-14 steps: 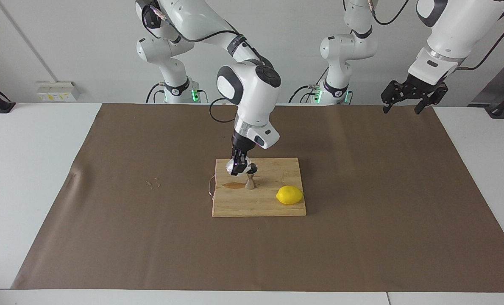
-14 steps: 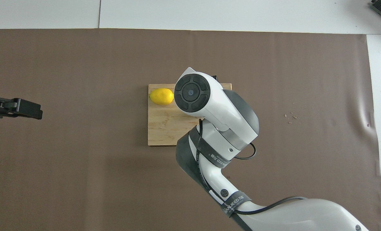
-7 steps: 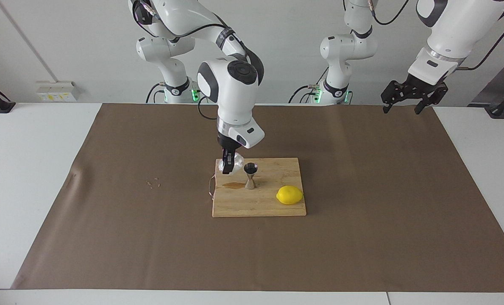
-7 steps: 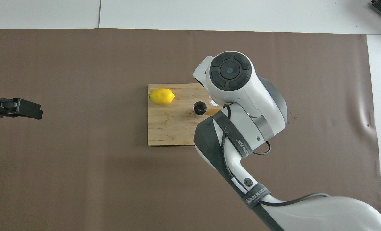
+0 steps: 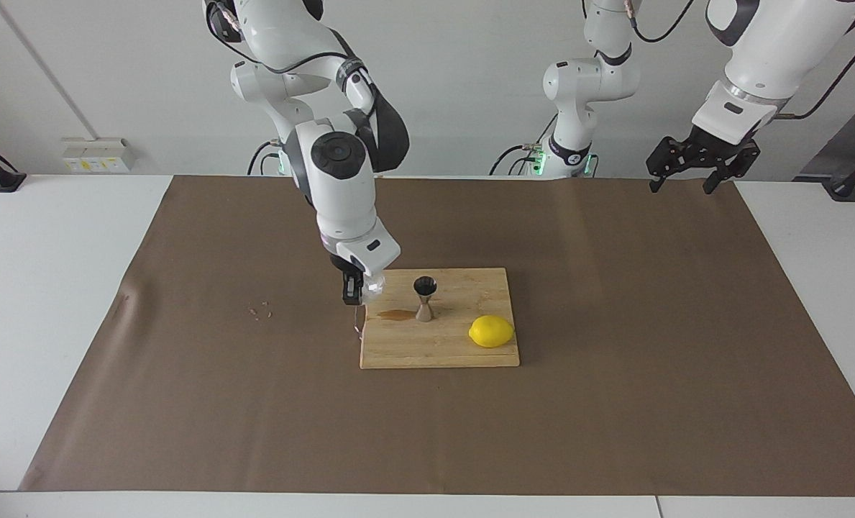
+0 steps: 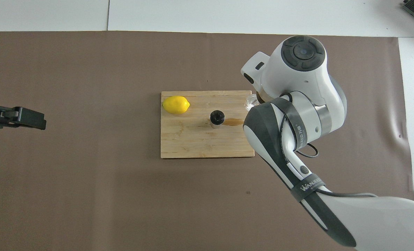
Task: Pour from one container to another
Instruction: 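Carry the white cup back to its starting spot, then lower the white cup onto the table and open the right gripper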
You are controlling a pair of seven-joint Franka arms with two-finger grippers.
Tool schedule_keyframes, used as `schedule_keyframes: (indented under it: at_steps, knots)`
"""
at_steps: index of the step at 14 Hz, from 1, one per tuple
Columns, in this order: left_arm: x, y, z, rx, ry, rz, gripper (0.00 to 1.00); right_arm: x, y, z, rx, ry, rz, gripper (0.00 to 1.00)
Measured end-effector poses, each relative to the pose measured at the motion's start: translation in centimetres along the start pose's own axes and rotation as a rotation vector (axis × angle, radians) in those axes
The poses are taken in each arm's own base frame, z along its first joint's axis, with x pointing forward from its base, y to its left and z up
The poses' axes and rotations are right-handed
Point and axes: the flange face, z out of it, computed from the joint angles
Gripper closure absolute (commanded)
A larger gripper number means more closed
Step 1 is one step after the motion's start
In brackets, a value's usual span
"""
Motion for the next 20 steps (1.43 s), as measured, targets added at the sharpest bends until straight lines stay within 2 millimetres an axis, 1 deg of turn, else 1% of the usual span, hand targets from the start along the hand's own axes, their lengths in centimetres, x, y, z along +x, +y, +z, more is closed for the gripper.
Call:
schedule_keyframes:
  at_steps: [4,8,11,12,14,16,17,18,20]
  knots:
    - [0.0,0.0,0.0,0.000,0.000,0.000,0.00,-2.8,0.3,2.0,0.001,0.048,-0.003,0.62]
    - [0.0,0.0,0.0,0.000,0.000,0.000,0.00,-7.3,1.0,3.5,-0.009,0.103,0.040,0.62]
    - [0.0,0.0,0.0,0.000,0.000,0.000,0.00,-10.3,1.1,4.7,-0.012,0.159,0.054,0.62]
    - [0.0,0.0,0.0,0.000,0.000,0.000,0.00,-11.7,1.0,5.1,-0.010,0.176,0.051,0.62]
    - [0.0,0.0,0.0,0.000,0.000,0.000,0.00,-15.4,0.8,6.2,-0.009,0.220,0.046,0.62]
    - [0.0,0.0,0.0,0.000,0.000,0.000,0.00,-20.1,0.1,7.8,-0.036,0.280,0.037,0.62]
    - [0.0,0.0,0.0,0.000,0.000,0.000,0.00,-22.2,-0.4,8.7,-0.048,0.298,0.028,0.62]
    - [0.0,0.0,0.0,0.000,0.000,0.000,0.00,-23.7,-1.0,9.5,-0.049,0.307,0.021,0.62]
    - [0.0,0.0,0.0,0.000,0.000,0.000,0.00,-25.5,-2.0,10.9,-0.042,0.335,0.012,0.62]
